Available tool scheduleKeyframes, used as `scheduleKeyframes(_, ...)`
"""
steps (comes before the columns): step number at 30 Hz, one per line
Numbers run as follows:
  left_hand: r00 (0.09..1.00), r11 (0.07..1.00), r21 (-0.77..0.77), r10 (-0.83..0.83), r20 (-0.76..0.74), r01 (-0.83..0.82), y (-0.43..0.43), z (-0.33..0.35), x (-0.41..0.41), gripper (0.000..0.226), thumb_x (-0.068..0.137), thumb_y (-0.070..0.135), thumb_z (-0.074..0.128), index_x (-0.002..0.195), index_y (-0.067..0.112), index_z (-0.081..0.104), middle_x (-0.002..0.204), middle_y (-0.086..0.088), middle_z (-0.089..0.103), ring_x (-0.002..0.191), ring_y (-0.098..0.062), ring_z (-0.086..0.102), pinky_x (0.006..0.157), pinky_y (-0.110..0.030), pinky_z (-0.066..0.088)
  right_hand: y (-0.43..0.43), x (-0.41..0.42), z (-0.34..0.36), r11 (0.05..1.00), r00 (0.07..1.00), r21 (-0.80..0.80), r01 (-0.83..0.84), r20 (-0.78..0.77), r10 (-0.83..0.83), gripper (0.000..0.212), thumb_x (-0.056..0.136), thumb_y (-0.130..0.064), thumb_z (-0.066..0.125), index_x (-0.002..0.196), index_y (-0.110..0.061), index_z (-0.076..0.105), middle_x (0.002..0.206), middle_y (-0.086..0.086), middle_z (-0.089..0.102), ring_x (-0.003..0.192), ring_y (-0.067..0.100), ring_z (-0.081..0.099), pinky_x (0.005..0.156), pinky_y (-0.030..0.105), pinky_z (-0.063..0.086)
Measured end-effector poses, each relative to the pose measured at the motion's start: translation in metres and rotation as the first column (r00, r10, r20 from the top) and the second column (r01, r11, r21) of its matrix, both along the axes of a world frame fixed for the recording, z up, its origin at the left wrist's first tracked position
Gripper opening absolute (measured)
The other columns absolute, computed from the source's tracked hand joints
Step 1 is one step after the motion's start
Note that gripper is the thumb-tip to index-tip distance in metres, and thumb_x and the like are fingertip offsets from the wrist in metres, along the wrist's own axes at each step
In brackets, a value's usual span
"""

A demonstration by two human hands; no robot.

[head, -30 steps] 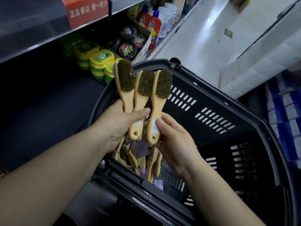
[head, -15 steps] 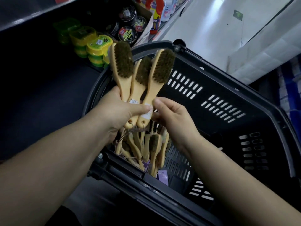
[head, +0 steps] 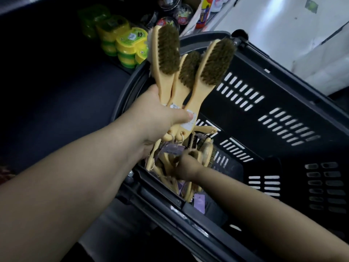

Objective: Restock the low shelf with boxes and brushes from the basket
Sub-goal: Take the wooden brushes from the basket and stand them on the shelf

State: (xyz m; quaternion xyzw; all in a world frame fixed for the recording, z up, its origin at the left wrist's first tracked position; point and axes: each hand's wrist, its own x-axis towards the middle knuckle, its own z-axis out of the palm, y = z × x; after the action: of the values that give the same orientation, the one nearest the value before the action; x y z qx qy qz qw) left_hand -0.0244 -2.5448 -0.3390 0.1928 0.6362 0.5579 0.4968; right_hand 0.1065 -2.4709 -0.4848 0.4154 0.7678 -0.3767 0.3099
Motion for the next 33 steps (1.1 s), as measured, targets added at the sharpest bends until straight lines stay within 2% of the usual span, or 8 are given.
scheduleKeyframes(3, 1.0, 1.0, -0.003, -0.023, 0.005, 0.023, 0.008, 0.002, -0.002, 0.045, 0.075, 0.002, 0.073, 0.114, 0.013, 0.055, 0.101, -0.01, 0.07, 0.089, -0.029, 0.07, 0.078, -0.052, 0.056, 0.026, 0.022, 0.044, 0.84, 0.898, -0.374, 0.394, -0.037, -0.438, 0.002, 0.09, -0.012, 0.06, 0.091, -0.01, 0.06, 0.067, 0.0, 0.062, 0.051, 0.007, 0.055, 0.047, 0.017, 0.044)
scheduleKeyframes(7, 0.999, 0.999, 0.012, -0.033, 0.038, 0.032, 0.017, 0.005, -0.001, 0.042, 0.075, 0.001, 0.072, 0.112, 0.012, 0.056, 0.101, -0.01, 0.07, 0.092, -0.028, 0.069, 0.08, -0.047, 0.056, 0.042, 0.068, 0.104, 0.554, 0.632, -0.573, 0.604, -0.078, -0.771, 0.009, 0.089, -0.001, 0.055, 0.092, -0.002, 0.063, 0.072, 0.005, 0.07, 0.061, 0.012, 0.065, 0.055, 0.02, 0.053)
scheduleKeyframes(12, 0.991, 0.996, 0.085, -0.045, 0.123, 0.035, 0.022, 0.015, 0.004, 0.037, 0.079, -0.001, 0.067, 0.112, 0.01, 0.057, 0.103, -0.013, 0.07, 0.09, -0.029, 0.068, 0.079, -0.046, 0.053, 0.028, 0.084, 0.158, 0.451, 0.416, -0.74, 0.498, -0.252, -0.874, 0.032, 0.082, 0.002, 0.048, 0.111, 0.001, 0.061, 0.093, 0.013, 0.069, 0.079, 0.018, 0.068, 0.069, 0.025, 0.057)
scheduleKeyframes(18, 0.905, 0.964, 0.245, -0.015, 0.425, -0.099, 0.009, 0.038, -0.01, 0.036, 0.079, -0.004, 0.059, 0.115, 0.0, 0.059, 0.1, -0.016, 0.07, 0.073, -0.019, 0.071, 0.05, -0.027, 0.055, -0.012, 0.033, 0.205, 0.34, 0.276, -0.889, 0.308, -0.258, -0.926, 0.044, 0.074, -0.009, 0.041, 0.111, 0.003, 0.059, 0.071, 0.005, 0.051, 0.052, 0.01, 0.046, 0.053, 0.021, 0.042)
scheduleKeyframes(21, 0.91, 0.951, 0.281, 0.001, 0.414, -0.129, -0.019, 0.039, -0.034, 0.036, 0.077, 0.002, 0.063, 0.112, -0.003, 0.062, 0.102, -0.018, 0.07, 0.078, -0.02, 0.07, 0.053, -0.022, 0.053, -0.033, -0.001, 0.218, 0.306, 0.282, -0.914, 0.266, -0.23, -0.931, 0.037, 0.076, -0.021, 0.039, 0.1, -0.002, 0.06, 0.064, 0.0, 0.04, 0.04, 0.006, 0.03, 0.041, 0.017, 0.03)
scheduleKeyframes(24, 0.929, 0.947, 0.273, 0.059, 0.365, -0.167, -0.057, 0.031, -0.054, 0.045, 0.072, 0.009, 0.071, 0.114, -0.002, 0.061, 0.115, -0.024, 0.064, 0.091, -0.025, 0.067, 0.06, -0.026, 0.053, -0.06, -0.035, 0.221, 0.372, 0.383, -0.89, 0.263, -0.258, -0.887, 0.03, 0.081, -0.037, 0.045, 0.085, -0.013, 0.061, 0.059, -0.004, 0.037, 0.035, 0.004, 0.024, 0.04, 0.017, 0.022)
scheduleKeyframes(27, 0.939, 0.944, 0.276, 0.084, 0.334, -0.183, -0.096, 0.018, -0.06, 0.038, 0.06, 0.017, 0.08, 0.095, 0.007, 0.072, 0.107, -0.019, 0.069, 0.084, -0.022, 0.07, 0.058, -0.025, 0.053, -0.087, -0.057, 0.216, 0.399, 0.459, -0.885, 0.242, -0.258, -0.85, 0.028, 0.085, -0.041, 0.044, 0.087, -0.017, 0.057, 0.059, -0.003, 0.037, 0.038, 0.005, 0.027, 0.043, 0.02, 0.019)
scheduleKeyframes(33, 0.931, 0.937, 0.234, 0.175, 0.321, -0.257, -0.171, -0.02, -0.058, 0.034, 0.063, 0.023, 0.082, 0.096, 0.019, 0.072, 0.107, -0.013, 0.071, 0.099, -0.027, 0.068, 0.067, -0.031, 0.055, -0.131, -0.071, 0.193, 0.42, 0.57, -0.858, 0.297, -0.194, -0.798, 0.034, 0.085, -0.027, 0.049, 0.097, -0.001, 0.068, 0.079, 0.014, 0.068, 0.052, 0.019, 0.059, 0.049, 0.026, 0.052)
